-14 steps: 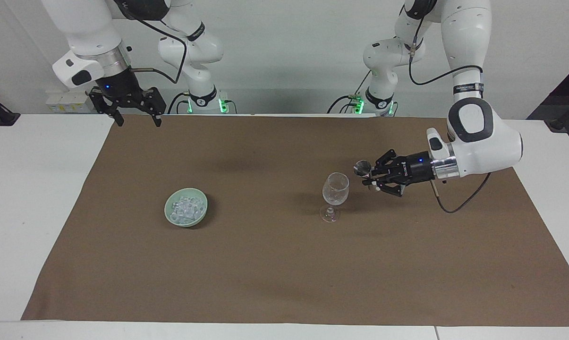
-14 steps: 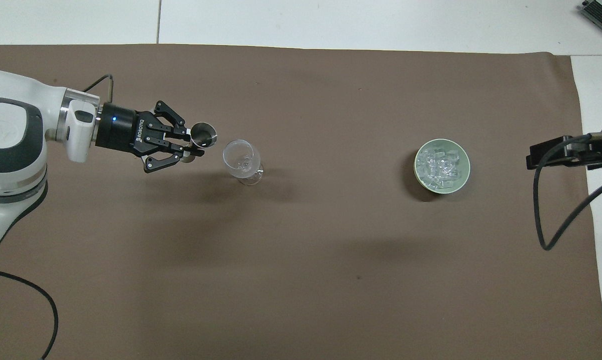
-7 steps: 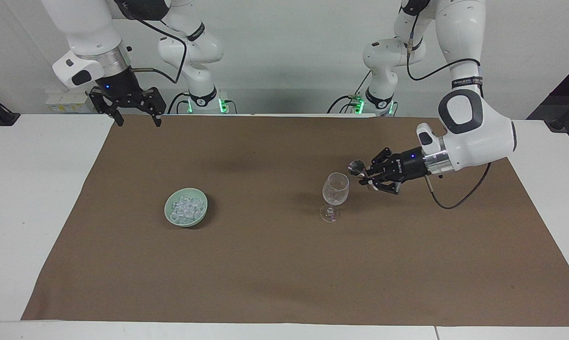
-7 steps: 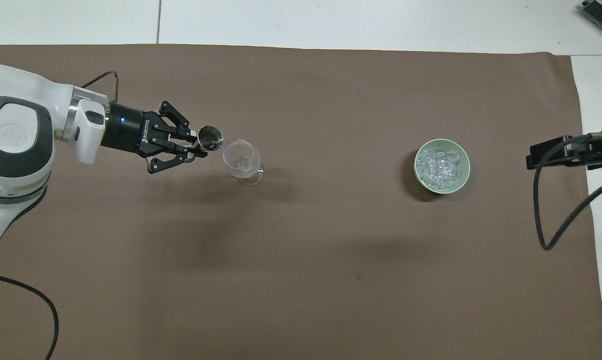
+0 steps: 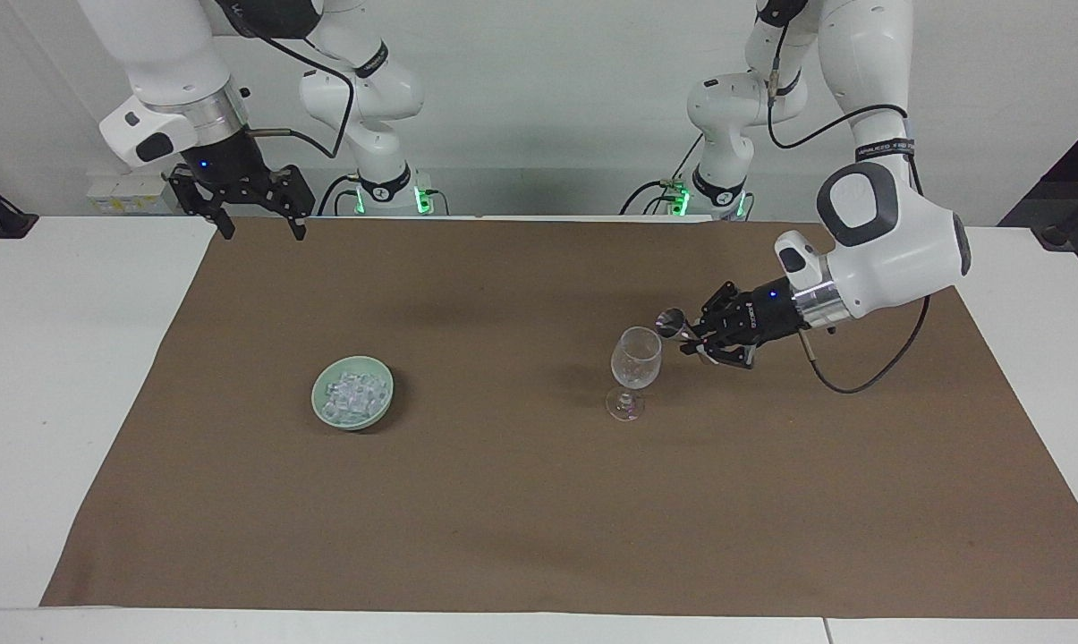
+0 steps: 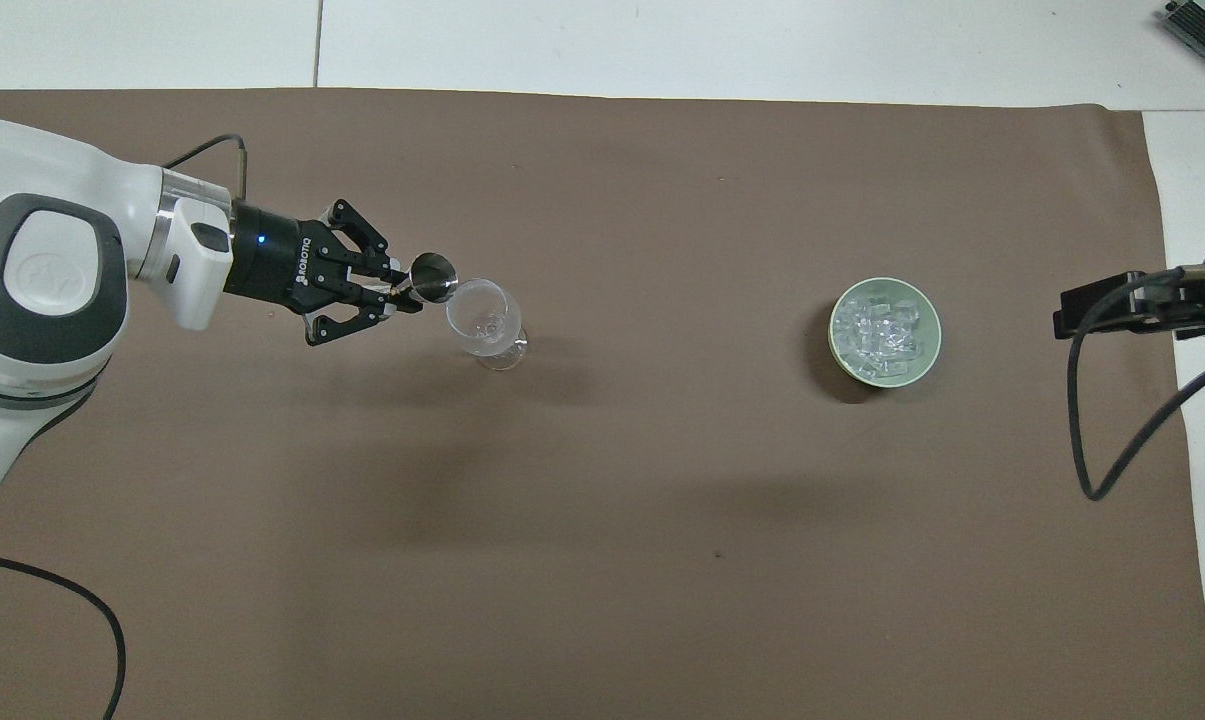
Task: Pour wine and add ice with both arms
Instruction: 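Tilt the dark bottle over the clear glass with the left gripper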
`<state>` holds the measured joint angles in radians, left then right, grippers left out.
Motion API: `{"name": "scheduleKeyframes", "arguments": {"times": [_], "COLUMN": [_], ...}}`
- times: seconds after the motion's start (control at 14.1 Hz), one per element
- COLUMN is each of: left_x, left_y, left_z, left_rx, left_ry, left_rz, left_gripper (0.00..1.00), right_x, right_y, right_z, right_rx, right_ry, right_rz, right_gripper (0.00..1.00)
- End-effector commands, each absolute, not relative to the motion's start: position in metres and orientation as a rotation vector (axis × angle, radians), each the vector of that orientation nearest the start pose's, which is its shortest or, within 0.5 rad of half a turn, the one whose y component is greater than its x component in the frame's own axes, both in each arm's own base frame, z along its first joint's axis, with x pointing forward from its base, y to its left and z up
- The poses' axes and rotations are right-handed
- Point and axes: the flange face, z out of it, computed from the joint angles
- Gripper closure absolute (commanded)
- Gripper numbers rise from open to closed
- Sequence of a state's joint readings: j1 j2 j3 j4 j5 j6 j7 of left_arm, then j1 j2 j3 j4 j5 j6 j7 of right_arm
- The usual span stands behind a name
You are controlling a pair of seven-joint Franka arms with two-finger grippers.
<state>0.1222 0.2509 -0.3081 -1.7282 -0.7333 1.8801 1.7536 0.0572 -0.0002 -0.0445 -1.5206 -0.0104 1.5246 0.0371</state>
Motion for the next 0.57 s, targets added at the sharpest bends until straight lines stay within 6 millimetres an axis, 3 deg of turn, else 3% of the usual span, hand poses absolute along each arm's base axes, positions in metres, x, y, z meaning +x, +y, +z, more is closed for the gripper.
{"name": "scheduleKeyframes", "arguments": {"times": [0.0, 0.5], "left_x": [0.604, 0.603], "left_y": [-0.154, -0.169], "left_z": [0.472, 0.472], "left_rx": [1.720, 1.761], "left_ry": [-1.839, -1.873], "left_rz": [0.599, 0.562], "left_gripper": [1.00, 1.00], "right_x": [0.551, 0.551], "right_y": [0.004, 0.004], "right_z": [0.645, 0.645], "right_rx": [-3.135, -3.135], "right_ry": [0.069, 0.072], "right_rz": [0.000, 0.000], "right_gripper": [0.00, 0.00]}}
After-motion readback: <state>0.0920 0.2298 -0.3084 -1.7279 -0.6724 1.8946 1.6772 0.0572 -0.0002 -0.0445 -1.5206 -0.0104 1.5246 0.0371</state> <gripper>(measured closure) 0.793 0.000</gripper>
